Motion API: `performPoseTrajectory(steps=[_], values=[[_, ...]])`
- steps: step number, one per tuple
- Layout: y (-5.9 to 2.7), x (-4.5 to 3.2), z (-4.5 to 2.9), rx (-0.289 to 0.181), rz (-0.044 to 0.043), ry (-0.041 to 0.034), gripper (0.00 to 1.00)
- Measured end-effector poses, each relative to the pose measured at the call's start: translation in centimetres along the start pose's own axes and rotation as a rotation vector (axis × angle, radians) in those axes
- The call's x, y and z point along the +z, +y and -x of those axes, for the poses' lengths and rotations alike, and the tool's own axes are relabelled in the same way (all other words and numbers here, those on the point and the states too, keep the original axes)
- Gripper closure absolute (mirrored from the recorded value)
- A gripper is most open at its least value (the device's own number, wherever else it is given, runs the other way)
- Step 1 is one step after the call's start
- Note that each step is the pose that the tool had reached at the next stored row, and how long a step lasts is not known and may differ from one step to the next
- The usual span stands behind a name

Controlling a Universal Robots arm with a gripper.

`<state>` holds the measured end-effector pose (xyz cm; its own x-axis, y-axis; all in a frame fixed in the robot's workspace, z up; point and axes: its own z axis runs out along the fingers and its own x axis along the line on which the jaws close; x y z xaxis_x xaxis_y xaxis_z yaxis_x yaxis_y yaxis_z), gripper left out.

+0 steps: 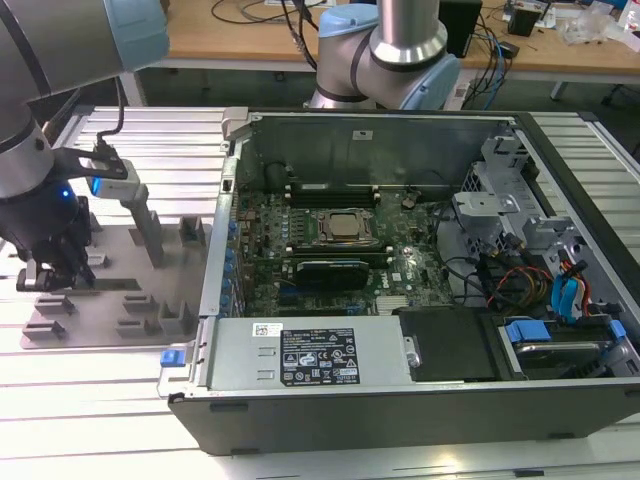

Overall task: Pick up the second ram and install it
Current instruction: 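Pick up the second ram and move it above second insertion slot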

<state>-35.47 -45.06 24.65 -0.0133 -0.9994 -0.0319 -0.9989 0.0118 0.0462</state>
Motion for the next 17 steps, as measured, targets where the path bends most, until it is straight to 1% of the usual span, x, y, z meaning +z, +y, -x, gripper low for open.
performPoseTrajectory(steps=[2,11,13,15,17], values=[[0.01,-0.21,0.01,0.000,0.0001,0.0000,0.90],[0.10,-2.24,0.07,0.000,0.0000,0.0000,0.90],[0.12,-2.55,0.08,0.000,0.0000,0.0000,0.90],[0.15,-3.31,0.11,0.000,0.0000,0.0000,0.90],[0.18,-3.81,0.12,0.000,0.0000,0.0000,0.90]])
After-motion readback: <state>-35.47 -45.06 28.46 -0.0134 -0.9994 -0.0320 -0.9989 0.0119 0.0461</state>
